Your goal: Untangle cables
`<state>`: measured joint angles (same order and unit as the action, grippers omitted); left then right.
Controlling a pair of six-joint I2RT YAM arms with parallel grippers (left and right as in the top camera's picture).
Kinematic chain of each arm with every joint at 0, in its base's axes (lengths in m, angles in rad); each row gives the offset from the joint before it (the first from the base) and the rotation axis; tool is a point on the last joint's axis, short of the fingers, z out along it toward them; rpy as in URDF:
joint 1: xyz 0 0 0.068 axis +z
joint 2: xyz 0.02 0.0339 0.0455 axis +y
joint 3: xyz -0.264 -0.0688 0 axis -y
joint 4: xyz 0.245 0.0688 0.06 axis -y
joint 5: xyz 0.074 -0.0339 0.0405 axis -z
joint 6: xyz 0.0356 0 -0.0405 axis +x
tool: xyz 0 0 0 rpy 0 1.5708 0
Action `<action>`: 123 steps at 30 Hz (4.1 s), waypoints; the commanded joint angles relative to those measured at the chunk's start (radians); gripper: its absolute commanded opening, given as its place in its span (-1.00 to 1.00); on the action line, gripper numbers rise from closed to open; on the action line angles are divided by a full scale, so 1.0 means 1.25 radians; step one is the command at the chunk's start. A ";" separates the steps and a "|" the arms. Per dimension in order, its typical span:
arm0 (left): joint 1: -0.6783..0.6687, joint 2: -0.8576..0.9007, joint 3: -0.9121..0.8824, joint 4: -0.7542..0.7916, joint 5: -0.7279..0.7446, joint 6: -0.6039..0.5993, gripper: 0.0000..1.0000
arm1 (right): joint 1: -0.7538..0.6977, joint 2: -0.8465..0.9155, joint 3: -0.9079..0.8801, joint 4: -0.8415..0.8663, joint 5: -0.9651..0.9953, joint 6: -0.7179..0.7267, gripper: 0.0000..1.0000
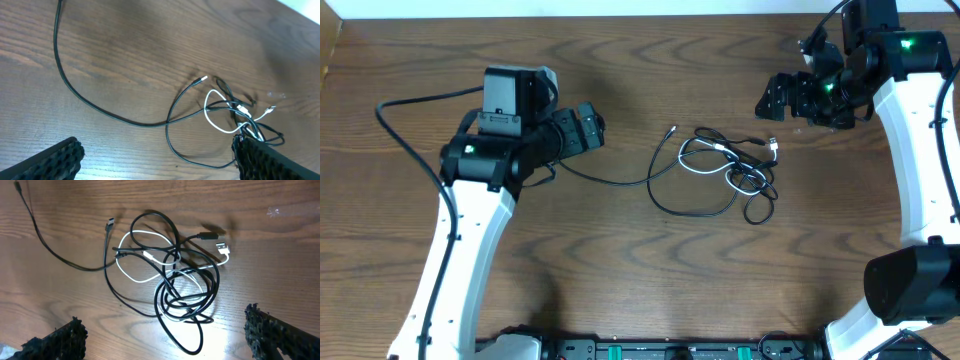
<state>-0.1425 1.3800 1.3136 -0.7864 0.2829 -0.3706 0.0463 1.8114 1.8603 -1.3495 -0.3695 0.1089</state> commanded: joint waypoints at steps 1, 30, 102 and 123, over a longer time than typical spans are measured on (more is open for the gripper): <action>0.000 0.031 0.008 0.003 -0.005 -0.022 0.99 | 0.011 0.001 -0.003 -0.001 0.000 -0.017 0.99; -0.177 0.198 0.008 0.142 -0.002 -0.133 0.94 | -0.002 0.001 -0.003 0.071 0.001 -0.006 0.98; -0.305 0.409 0.171 0.109 0.064 -0.096 0.97 | -0.172 0.001 -0.003 -0.046 -0.002 0.019 0.99; -0.305 0.409 0.171 0.127 0.057 -0.096 0.97 | -0.172 0.001 -0.003 -0.048 -0.002 0.005 0.98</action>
<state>-0.5266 1.8778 1.5082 -0.6277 0.3611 -0.5156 -0.1753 1.8114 1.8572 -1.4044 -0.3664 0.1246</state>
